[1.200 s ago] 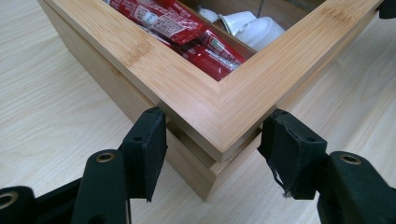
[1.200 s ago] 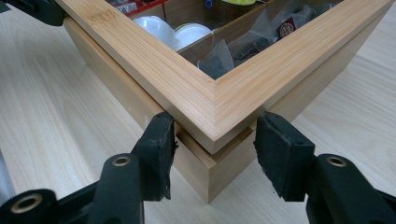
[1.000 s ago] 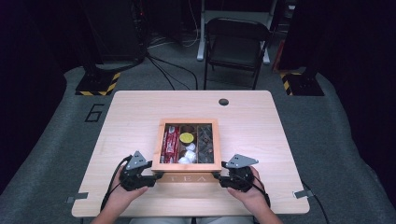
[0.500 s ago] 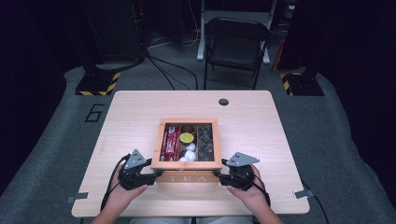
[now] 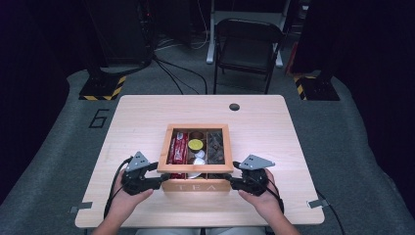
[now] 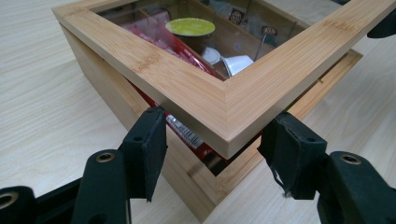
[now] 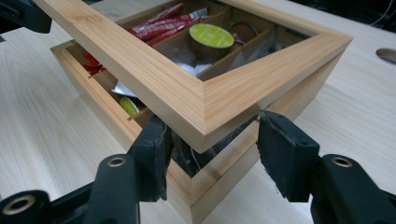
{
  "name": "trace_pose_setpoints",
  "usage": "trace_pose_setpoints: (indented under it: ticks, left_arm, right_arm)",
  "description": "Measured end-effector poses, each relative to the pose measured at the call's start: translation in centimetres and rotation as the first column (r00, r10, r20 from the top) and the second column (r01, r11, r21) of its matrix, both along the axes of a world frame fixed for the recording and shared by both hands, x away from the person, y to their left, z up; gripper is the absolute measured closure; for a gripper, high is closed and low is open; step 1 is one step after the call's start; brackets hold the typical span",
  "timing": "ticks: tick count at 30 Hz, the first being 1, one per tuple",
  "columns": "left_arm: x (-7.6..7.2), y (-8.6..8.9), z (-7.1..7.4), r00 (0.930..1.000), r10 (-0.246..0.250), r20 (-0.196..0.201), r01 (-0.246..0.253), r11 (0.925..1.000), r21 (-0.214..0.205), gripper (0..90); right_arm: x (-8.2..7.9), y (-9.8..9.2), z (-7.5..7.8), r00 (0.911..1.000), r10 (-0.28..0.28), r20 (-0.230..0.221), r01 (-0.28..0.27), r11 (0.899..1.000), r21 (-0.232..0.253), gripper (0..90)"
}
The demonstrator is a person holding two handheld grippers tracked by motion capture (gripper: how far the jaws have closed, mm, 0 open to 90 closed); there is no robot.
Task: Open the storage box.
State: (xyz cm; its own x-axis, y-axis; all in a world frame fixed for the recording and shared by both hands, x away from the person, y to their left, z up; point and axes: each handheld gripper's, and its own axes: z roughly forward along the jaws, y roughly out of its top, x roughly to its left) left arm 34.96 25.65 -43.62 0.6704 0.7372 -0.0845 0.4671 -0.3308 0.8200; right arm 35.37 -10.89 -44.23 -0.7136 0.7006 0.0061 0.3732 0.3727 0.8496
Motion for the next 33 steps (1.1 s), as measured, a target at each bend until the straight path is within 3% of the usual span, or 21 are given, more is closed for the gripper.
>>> trace_pose_setpoints:
  ticks: [5,10,15,18,24,33]
  left_arm:
    - [0.2,0.0,0.7,0.9998,0.016,-0.008,-0.016,0.9995,-0.026,41.0]
    - [0.3,0.1,1.1,0.9996,0.022,-0.017,-0.022,0.9989,-0.041,41.2]
    - [0.6,0.1,1.5,0.9996,0.027,-0.004,-0.027,0.9991,-0.033,41.0]
    - [0.7,0.1,1.6,0.9996,0.03,0.002,-0.03,0.9991,-0.03,40.7]
    - [0.8,0.0,2.4,0.9989,0.029,0.036,-0.03,0.9995,0.007,40.2]
    - [1.3,0.2,3.1,0.9993,0.021,0.03,-0.02,0.9997,-0.012,40.5]
  right_arm:
    - [0.1,0.0,1.0,0.9996,0.0,0.027,0.0,1.0,-0.011,44.7]
    - [0.4,-0.1,1.5,0.9999,0.0,0.01,0.0,1.0,0.022,44.6]
    - [0.6,-0.2,1.9,1.0,0.003,0.002,-0.003,0.999,0.034,44.5]
    - [0.7,-0.2,2.2,0.9999,0.006,0.014,-0.006,1.0,0.017,44.4]
    - [1.0,-0.2,2.7,0.9999,0.008,0.015,-0.008,1.0,0.028,43.9]
    - [1.5,-0.3,3.6,1.0,0.007,-0.003,-0.006,0.999,0.042,43.3]
